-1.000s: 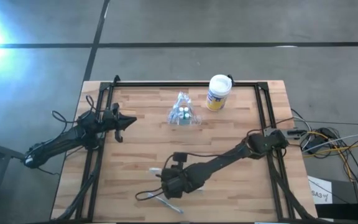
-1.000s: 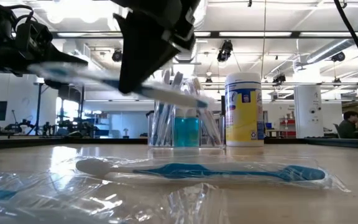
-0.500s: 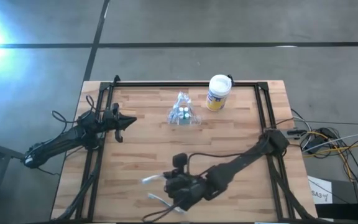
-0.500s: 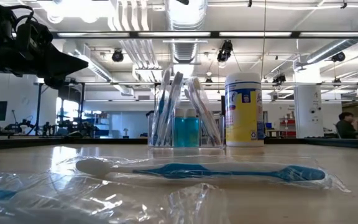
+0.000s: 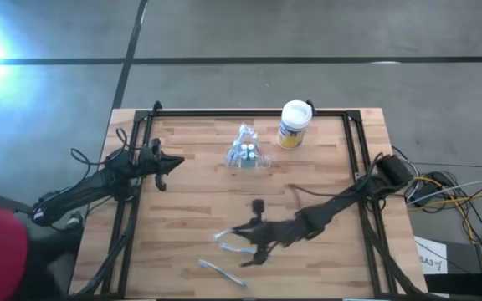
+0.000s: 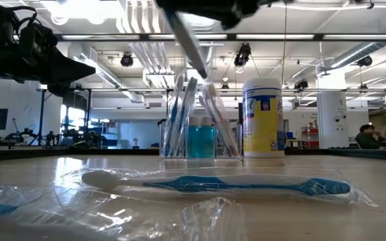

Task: Pick & Place toothbrushing station
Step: Put the blue toothbrush into the transparent organizer

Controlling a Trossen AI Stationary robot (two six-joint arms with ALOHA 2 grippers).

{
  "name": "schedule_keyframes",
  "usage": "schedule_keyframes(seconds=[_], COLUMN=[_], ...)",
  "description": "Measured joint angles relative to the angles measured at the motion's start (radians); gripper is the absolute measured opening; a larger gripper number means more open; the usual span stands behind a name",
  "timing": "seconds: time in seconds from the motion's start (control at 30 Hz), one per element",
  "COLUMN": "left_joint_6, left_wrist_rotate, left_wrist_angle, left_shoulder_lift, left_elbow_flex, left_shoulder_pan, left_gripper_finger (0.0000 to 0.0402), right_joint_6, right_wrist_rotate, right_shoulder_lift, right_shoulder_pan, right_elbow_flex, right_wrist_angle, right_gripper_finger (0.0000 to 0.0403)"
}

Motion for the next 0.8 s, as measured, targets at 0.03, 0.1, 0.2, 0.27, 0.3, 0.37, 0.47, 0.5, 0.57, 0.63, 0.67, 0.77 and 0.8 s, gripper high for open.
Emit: schedule_keyframes(seconds=[0.03, 0.1, 0.2, 0.27, 0.3, 0.37, 0.47, 0.5, 0.57, 0.63, 0.67, 0.77, 0.8], left_joint_6=[0.000, 0.002, 0.003, 0.003, 0.003, 0.001, -0.018, -0.027, -0.032, -0.032, -0.034, -0.049, -0.052], left_wrist_rotate=[-0.003, -0.012, -0.019, -0.022, -0.024, -0.027, -0.029, -0.029, -0.029, -0.029, -0.029, -0.027, -0.027], left_wrist_angle=[0.000, 0.001, 0.002, 0.003, 0.005, 0.010, 0.013, 0.009, 0.002, -0.003, -0.003, -0.004, -0.004], left_shoulder_lift=[0.002, 0.005, 0.008, 0.008, 0.008, 0.010, 0.012, 0.013, 0.014, 0.015, 0.017, 0.023, 0.025], left_elbow_flex=[0.000, 0.000, 0.000, 0.000, 0.000, 0.000, 0.000, 0.000, 0.000, 0.000, 0.000, 0.000, 0.000], left_shoulder_pan=[0.000, 0.000, 0.000, 0.000, 0.000, 0.000, 0.000, 0.000, 0.000, 0.000, 0.000, 0.000, 0.000], left_gripper_finger=[0.0007, 0.0007, 0.0007, 0.0007, 0.0007, 0.0007, 0.0007, 0.0007, 0.0007, 0.0007, 0.0007, 0.0007, 0.0007], right_joint_6=[-0.006, -0.019, -0.014, -0.015, -0.024, -0.054, -0.081, -0.088, -0.102, -0.106, -0.107, -0.117, -0.119], right_wrist_rotate=[-0.006, -0.013, -0.019, -0.019, -0.019, -0.016, -0.015, -0.017, -0.015, -0.014, -0.012, -0.012, -0.012], right_shoulder_lift=[-0.013, -0.032, -0.042, -0.048, -0.050, -0.053, -0.050, -0.050, -0.052, -0.052, -0.054, -0.068, -0.071], right_shoulder_pan=[-0.001, -0.001, 0.001, 0.001, 0.001, 0.001, 0.000, -0.003, -0.006, -0.007, -0.007, -0.010, -0.013], right_elbow_flex=[-0.061, -0.163, -0.287, -0.344, -0.366, -0.409, -0.459, -0.467, -0.486, -0.497, -0.499, -0.496, -0.494], right_wrist_angle=[0.109, 0.289, 0.464, 0.578, 0.641, 0.734, 0.874, 0.931, 1.024, 1.048, 1.046, 1.052, 1.052], right_gripper_finger=[0.0018, 0.0018, 0.0018, 0.0018, 0.0018, 0.0018, 0.0019, 0.0019, 0.0019, 0.0019, 0.0019, 0.0019, 0.0019])
